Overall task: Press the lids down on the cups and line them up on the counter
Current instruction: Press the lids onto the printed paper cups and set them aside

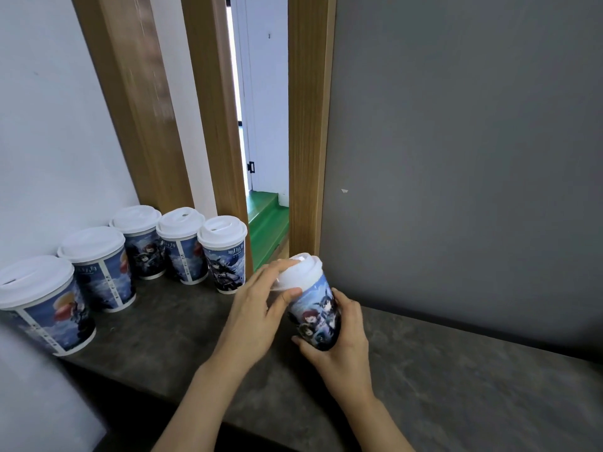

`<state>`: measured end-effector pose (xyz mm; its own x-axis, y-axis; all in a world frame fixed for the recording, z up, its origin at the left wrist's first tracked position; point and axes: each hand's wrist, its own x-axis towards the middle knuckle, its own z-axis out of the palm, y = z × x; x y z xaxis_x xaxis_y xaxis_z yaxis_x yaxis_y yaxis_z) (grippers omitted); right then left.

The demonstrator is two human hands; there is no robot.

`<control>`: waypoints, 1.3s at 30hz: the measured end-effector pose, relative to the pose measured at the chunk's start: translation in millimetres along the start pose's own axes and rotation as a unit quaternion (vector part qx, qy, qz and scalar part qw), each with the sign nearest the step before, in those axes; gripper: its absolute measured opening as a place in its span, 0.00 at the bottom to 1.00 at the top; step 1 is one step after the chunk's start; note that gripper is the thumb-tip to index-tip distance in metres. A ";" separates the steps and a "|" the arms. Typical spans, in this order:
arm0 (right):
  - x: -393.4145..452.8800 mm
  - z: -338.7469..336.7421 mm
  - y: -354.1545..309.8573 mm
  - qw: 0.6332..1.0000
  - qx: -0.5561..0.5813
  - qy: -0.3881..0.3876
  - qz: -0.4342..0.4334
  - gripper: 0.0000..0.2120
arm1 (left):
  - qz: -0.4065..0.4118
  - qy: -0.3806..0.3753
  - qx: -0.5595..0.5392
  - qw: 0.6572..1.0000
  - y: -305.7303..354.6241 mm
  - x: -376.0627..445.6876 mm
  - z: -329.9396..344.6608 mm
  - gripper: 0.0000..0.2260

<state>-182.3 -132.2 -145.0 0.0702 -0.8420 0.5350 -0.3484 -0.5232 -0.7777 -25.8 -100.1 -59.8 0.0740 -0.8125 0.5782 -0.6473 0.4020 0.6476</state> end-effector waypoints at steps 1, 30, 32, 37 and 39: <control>0.7 -0.3 -0.6 0.999 0.044 -0.016 0.021 0.42 | 0.012 -0.036 -0.001 0.999 1.7 1.1 -0.6 0.15; 2.5 -1.6 -1.7 0.967 0.229 -0.048 0.103 0.38 | 0.002 -0.154 0.051 0.987 0.6 24.7 -29.7 0.17; -1.0 0.7 -2.2 0.981 0.182 -0.009 0.064 0.40 | -0.003 -0.141 0.067 0.988 6.1 24.0 -27.9 0.16; 0.1 -1.3 -4.1 0.978 0.202 0.017 0.052 0.40 | 0.030 -0.128 0.054 0.990 16.1 27.0 -21.9 0.13; 3.1 -5.0 -7.5 0.947 0.301 -0.049 0.103 0.34 | 0.047 -0.122 0.024 0.991 17.9 28.5 -21.2 0.13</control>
<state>-184.2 -130.2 -136.0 0.1546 -0.9272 0.3411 0.2293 -0.3022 -0.9253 -19.2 -107.2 -21.2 -0.1700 -0.8527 0.4940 -0.6786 0.4648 0.5687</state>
